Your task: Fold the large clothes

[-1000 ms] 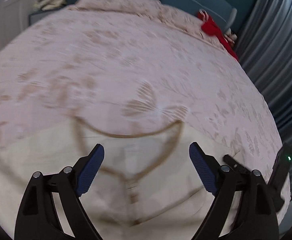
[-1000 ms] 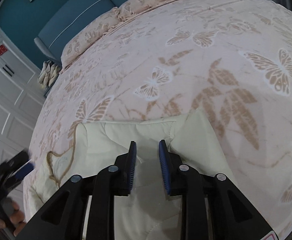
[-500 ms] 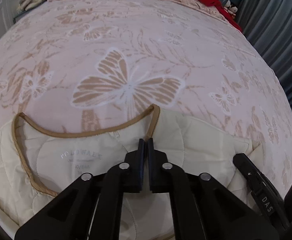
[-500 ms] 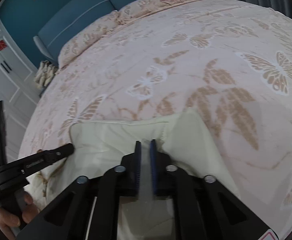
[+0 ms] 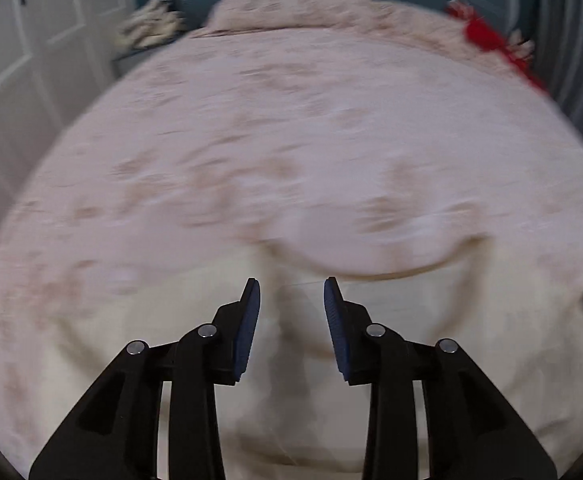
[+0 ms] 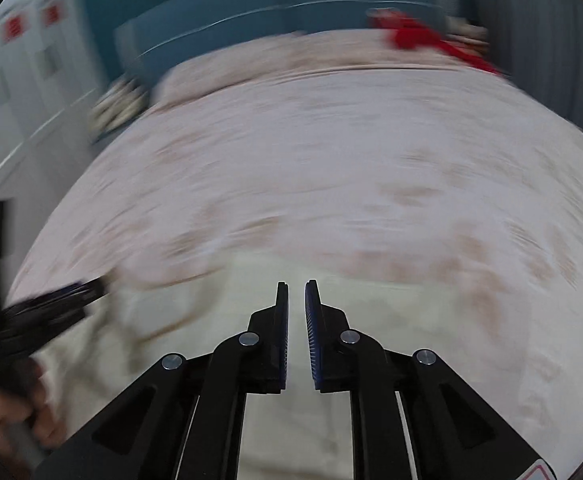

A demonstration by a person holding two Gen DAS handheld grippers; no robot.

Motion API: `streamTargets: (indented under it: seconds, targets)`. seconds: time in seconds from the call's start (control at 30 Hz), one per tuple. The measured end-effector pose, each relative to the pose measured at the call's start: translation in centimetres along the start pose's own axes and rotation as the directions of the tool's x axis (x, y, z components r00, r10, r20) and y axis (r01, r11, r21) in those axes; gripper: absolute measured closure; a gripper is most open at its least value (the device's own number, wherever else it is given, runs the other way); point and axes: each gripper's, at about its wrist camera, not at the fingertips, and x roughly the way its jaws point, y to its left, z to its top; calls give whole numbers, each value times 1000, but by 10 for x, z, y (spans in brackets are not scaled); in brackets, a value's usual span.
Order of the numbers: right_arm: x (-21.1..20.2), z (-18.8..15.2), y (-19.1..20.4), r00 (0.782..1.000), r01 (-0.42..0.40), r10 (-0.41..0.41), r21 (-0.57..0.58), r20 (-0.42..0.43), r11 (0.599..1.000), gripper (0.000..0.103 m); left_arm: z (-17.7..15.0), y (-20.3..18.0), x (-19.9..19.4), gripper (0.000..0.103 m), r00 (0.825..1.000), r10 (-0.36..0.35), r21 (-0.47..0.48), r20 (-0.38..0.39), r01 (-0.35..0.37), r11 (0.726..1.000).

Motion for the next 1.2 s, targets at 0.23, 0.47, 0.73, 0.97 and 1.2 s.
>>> streamTargets:
  seconds: [0.23,0.47,0.73,0.97,1.2]
  targets:
    - [74,-14,77,978,-116,92,-124,-185,986,88,-18,11,31,67,997,72,61,-25,-70,996]
    - [99,-28,71,979,-85,60,-124,-197,989,96,-28,7,40,62,995,94,75,44,-97,992]
    - [100,-38,77,992,26,-44,-155,-115,988,103,-35,8,42,60,991,103,46,91,-107,993]
    - [99,-39,74,995,46,-59,-151,-80,987,103,-38,8,38,55,985,138,31,102,-142,989]
    - [-35,-38,21,987,50,-61,78,148,996,78,-70,97,-51,31,990,91,-218,108,-66,974]
